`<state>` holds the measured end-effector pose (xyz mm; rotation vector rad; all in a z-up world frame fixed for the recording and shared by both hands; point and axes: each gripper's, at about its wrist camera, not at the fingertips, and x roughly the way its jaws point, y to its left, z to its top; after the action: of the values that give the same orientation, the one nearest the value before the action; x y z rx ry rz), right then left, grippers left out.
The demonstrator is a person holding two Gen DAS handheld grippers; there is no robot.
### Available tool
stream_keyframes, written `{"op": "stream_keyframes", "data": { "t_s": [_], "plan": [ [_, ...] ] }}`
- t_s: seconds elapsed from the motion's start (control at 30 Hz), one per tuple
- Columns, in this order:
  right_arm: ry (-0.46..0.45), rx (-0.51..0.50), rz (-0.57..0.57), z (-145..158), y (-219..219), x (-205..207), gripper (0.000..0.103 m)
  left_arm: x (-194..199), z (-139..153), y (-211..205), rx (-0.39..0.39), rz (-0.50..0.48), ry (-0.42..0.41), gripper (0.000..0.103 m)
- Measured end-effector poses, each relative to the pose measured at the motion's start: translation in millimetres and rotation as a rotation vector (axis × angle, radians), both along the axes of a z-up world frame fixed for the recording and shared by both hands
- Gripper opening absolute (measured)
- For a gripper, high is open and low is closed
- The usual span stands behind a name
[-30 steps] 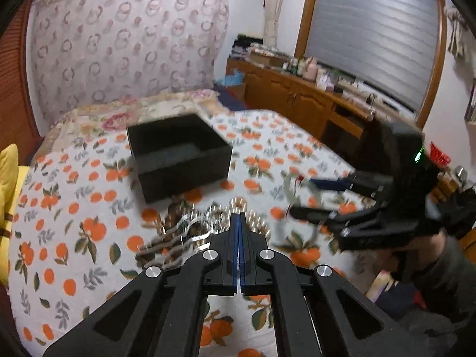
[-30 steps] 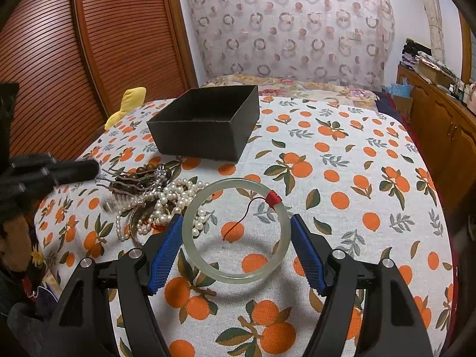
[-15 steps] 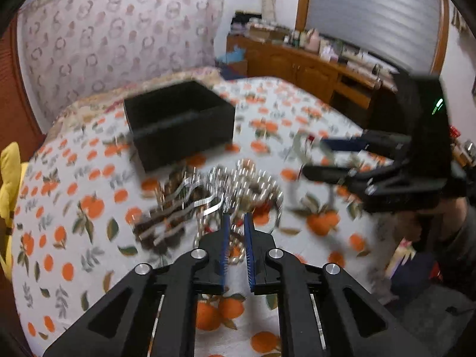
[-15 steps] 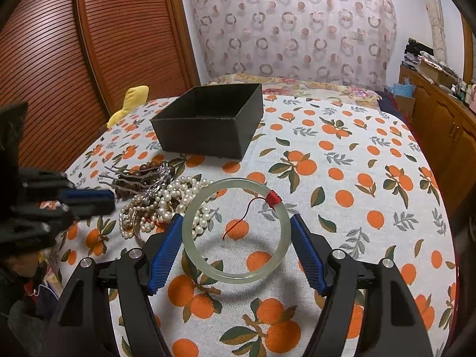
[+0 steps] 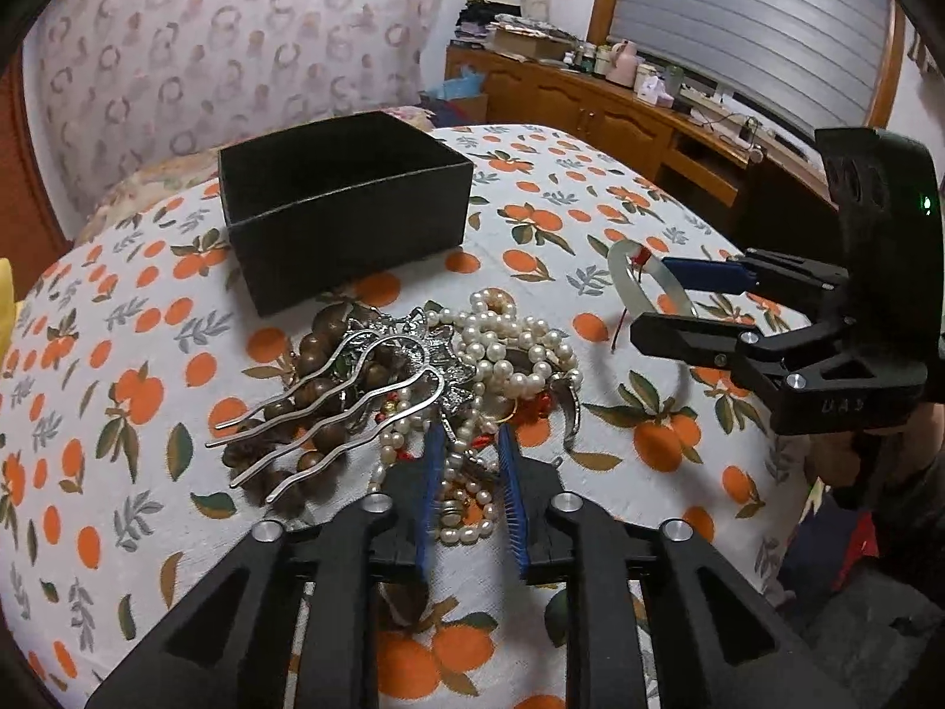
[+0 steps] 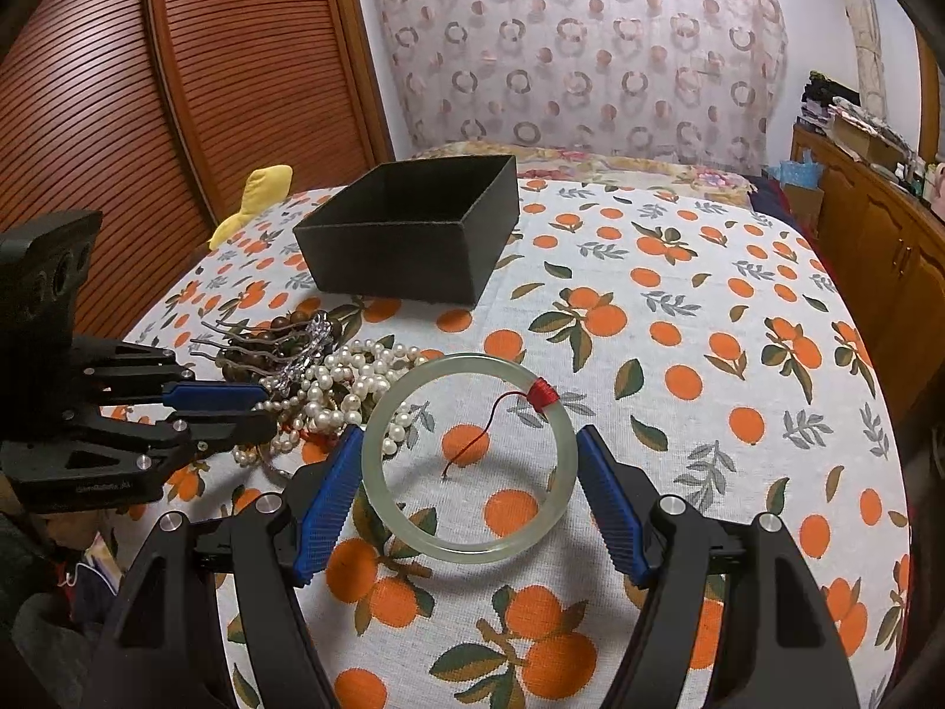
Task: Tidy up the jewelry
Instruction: 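Close the left tool on a pearl necklace while the right tool holds the jade bangle, then lift the pearl necklace over the black box while the right tool carries the bangle there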
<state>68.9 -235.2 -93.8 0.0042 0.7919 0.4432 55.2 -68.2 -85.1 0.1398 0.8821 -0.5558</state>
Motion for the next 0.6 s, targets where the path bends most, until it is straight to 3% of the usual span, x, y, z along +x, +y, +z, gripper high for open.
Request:
{"op": "stream_keyframes", "data": {
  "t_s": [0.1, 0.33, 0.6],
  "plan": [
    [0.002, 0.000, 0.000, -1, -1, -1, 0.075, -2, 3, 2, -0.005, 0.004, -0.013, 0.004],
    [0.009, -0.001, -0.001, -4, 0, 1, 0.075, -10, 18, 2, -0.025, -0.005, -0.044, 0.003],
    [-0.003, 0.003, 0.001, 2, 1, 1, 0.075, -16, 69, 7, -0.135, 0.001, -0.132, 0.003]
  ]
}}
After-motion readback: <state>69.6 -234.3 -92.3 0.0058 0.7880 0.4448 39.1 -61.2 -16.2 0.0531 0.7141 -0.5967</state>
